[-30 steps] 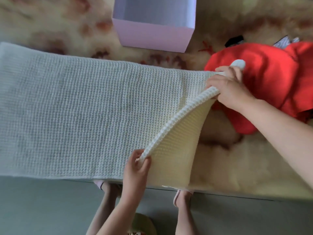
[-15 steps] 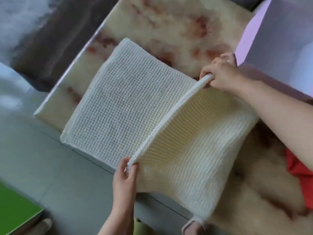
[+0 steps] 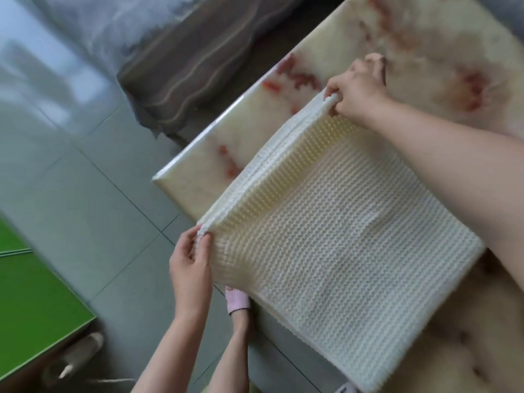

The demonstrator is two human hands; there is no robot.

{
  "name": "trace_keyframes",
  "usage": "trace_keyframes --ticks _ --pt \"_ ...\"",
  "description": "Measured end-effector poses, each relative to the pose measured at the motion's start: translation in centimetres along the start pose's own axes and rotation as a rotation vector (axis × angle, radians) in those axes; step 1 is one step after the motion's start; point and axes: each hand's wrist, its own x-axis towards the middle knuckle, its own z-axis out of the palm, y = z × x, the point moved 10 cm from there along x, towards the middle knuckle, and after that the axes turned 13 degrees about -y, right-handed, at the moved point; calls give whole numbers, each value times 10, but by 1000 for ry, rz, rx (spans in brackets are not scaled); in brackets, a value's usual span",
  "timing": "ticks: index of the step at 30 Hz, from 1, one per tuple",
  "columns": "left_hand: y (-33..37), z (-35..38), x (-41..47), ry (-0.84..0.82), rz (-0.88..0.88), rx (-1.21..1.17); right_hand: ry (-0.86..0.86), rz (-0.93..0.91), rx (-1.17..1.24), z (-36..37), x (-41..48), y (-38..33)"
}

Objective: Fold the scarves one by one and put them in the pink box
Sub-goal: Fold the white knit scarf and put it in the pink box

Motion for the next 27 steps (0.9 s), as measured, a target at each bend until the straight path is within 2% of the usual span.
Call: trace_keyframes --ticks 7,13,17,19,21,23,24,27 --pt "4 1 42 -59 -6 72 -6 25 46 3 11 -3" --pt "7 -3 43 -33 -2 102 20 69 93 13 15 -7" --pt "13 7 43 -113 -91 274 -67 -160 60 25 7 -45" --pt "27 15 48 -137 -82 391 -97 -300 49 29 -8 -74" --pt "41 26 54 -142 -60 484 -198 -417 53 45 -21 -95" --pt "49 40 60 -151 -49 553 -283 -438 26 63 -26 -98" --pt "51 46 63 -153 -47 579 -269 -422 24 65 -26 -98" --pt "50 51 68 -112 -55 597 -48 -349 146 42 -19 -100"
